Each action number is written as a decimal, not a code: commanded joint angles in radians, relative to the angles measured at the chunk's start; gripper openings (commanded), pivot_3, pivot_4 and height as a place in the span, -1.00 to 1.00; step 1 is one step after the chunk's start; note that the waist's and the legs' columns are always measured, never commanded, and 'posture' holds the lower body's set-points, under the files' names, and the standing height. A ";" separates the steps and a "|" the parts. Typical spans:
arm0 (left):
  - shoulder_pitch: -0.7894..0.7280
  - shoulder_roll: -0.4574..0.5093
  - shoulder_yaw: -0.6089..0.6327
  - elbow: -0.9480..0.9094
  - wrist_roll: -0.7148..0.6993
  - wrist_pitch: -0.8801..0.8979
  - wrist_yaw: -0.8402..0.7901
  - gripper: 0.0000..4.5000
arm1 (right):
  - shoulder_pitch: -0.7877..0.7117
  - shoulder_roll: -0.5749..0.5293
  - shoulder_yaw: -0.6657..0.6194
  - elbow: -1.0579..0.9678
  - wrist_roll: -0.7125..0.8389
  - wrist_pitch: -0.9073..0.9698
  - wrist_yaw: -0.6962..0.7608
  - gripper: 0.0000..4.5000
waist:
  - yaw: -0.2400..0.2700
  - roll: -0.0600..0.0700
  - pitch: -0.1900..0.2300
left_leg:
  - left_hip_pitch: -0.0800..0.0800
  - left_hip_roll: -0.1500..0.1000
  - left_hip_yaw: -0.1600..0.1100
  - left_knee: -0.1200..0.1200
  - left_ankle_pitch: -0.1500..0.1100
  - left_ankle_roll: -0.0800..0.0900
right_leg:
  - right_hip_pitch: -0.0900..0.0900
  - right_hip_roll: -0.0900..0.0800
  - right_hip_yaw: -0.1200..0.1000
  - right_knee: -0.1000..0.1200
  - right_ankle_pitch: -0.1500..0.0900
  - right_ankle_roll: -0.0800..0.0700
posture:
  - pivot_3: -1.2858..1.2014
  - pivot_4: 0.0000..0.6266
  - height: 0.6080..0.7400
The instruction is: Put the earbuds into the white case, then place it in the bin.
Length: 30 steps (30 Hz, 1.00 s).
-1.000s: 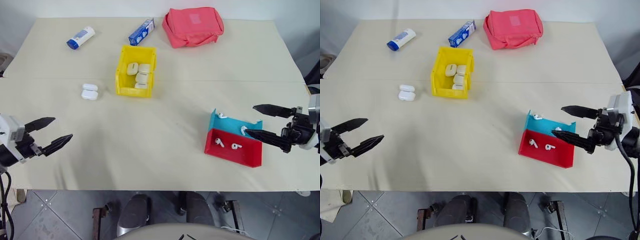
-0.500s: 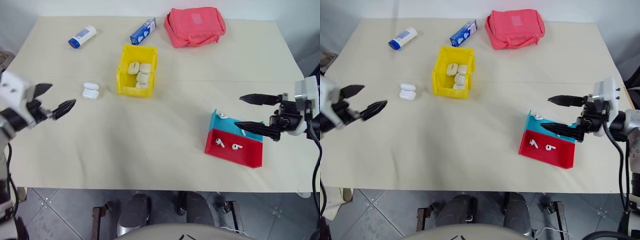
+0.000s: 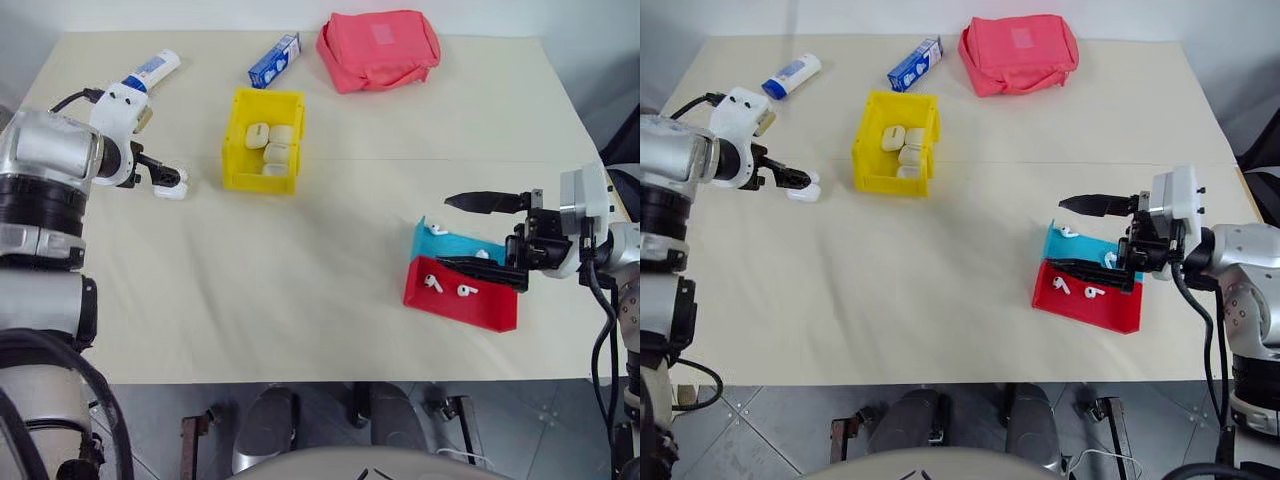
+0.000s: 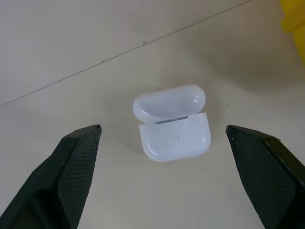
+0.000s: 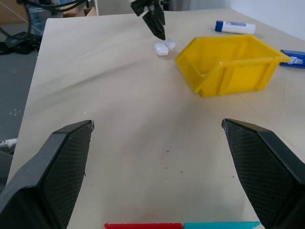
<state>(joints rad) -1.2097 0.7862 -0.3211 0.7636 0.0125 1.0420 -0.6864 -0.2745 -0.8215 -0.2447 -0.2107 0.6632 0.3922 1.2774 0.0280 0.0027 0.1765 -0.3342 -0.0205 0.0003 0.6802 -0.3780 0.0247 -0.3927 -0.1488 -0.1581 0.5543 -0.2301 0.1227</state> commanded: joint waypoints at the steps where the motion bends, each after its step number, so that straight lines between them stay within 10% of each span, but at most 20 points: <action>1: -0.083 -0.038 -0.025 0.155 0.059 -0.020 -0.022 0.99 | 0.010 -0.011 -0.036 -0.039 0.029 -0.007 -0.005 1.00 | 0.000 -0.001 0.001 | 0.000 0.000 0.000 0.000 0.000 0.000 | 0.000 0.000 0.000 0.000 0.000 0.000 | 0.03 -0.52 1.00; 30: -0.188 -0.181 0.203 0.516 0.108 -0.070 0.151 0.99 | 0.059 -0.053 -0.069 -0.053 0.040 0.009 -0.026 1.00 | 0.007 -0.007 0.003 | 0.001 0.000 0.000 0.001 0.001 0.000 | 0.000 -0.001 0.000 0.001 0.001 0.001 | 0.03 -0.52 1.00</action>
<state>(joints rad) -1.3747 0.6045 -0.1326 1.2703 0.1155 0.9729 -0.5451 -0.2127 -0.8529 -0.2814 -0.2346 0.6835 0.4000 1.2525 0.0355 -0.0041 0.1793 -0.3337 -0.0208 0.0002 0.6812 -0.3767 0.0245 -0.3924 -0.1502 -0.1578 0.5558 -0.2294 0.1238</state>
